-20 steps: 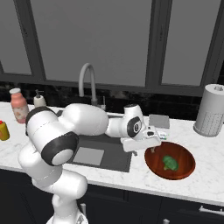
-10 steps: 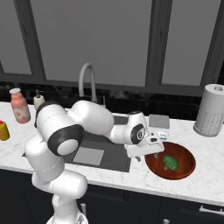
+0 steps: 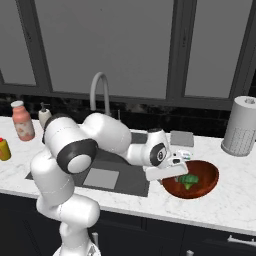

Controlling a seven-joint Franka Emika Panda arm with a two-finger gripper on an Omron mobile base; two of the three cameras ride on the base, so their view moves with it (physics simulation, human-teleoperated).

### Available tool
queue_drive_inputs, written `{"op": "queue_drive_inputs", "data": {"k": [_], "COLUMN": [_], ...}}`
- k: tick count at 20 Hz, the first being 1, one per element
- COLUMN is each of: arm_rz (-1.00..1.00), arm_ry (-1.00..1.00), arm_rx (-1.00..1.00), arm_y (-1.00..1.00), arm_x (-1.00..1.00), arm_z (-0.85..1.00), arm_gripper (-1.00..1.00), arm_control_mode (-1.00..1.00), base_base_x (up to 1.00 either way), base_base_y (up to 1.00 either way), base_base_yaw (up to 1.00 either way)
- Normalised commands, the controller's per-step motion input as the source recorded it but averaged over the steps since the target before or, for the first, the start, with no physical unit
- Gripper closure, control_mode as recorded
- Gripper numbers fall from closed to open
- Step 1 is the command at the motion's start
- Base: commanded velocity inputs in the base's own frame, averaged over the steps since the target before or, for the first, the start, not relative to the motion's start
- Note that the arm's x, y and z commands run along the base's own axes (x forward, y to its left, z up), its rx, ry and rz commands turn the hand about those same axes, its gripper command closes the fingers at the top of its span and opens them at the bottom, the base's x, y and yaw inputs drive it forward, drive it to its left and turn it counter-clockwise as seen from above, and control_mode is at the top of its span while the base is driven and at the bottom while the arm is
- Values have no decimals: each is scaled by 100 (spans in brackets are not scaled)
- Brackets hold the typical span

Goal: Pick the broccoli from the sink and place it in the bowl. Then pick the bowl and place it in the microwave. Then close the microwave door and press the start button.

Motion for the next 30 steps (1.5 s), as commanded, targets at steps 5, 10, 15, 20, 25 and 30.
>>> {"op": "queue_drive_inputs", "data": {"k": [5,10,15,20,25,30], "arm_rz": [0,3,6,2,10,27], "arm_ry": [0,-9,-25,-2,-13,-10], "arm_rx": [0,0,-2,-1,-2,-1], "arm_y": [0,0,0,0,0,0], "arm_x": [0,-11,-18,-3,-18,-24], "arm_z": [0,10,27,2,32,73], "arm_gripper": [100,100,100,100,100,100], "arm_control_mode": [-100,-100,-100,-100,-100,-100], "base_base_x": [0,0,0,0,0,0], "base_base_y": [0,0,0,0,0,0], "base_base_yaw": [0,0,0,0,0,0]}}
